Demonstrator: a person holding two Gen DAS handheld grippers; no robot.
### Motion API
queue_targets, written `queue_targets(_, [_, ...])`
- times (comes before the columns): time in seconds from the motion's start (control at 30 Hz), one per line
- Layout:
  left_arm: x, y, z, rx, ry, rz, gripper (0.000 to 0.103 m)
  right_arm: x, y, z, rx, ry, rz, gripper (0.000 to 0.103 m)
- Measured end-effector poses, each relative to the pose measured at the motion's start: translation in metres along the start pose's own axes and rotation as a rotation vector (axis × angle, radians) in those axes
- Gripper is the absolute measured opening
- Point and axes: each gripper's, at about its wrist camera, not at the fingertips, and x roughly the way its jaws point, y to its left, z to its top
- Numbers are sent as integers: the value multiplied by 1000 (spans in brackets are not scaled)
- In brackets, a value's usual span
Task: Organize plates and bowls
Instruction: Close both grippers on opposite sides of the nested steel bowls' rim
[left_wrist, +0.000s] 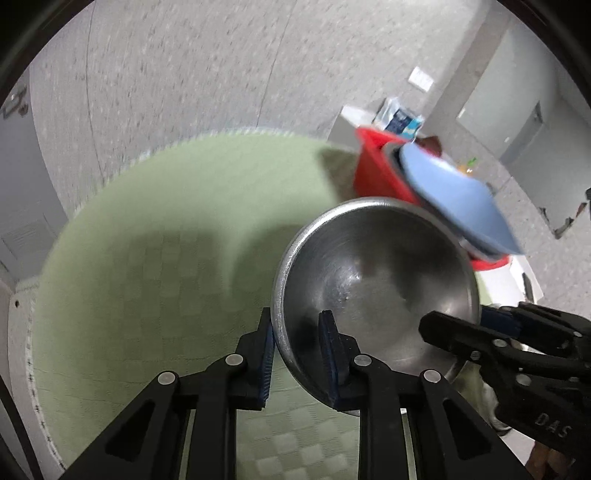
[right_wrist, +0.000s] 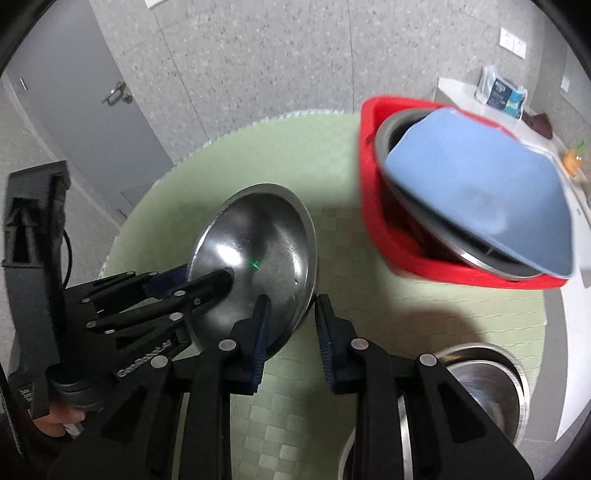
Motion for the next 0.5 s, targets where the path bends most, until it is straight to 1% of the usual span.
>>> queue_targets(0.17, [-33, -46, -2, 51, -74, -6, 19, -36, -18, -5, 10, -53, 20, 25])
queue_targets(0.23, [-41, -68, -8, 75, -89, -19, 19, -50, -29, -9, 20, -69, 23, 25])
queue_targets(0.33, [-44, -96, -20, 98, -92, -28, 19, -70, -48, -19, 39, -87, 20, 25])
queue_targets(0.5, [-40, -139, -46, 133, -60, -25, 19, -86, -84, -42, 69, -73, 27, 25])
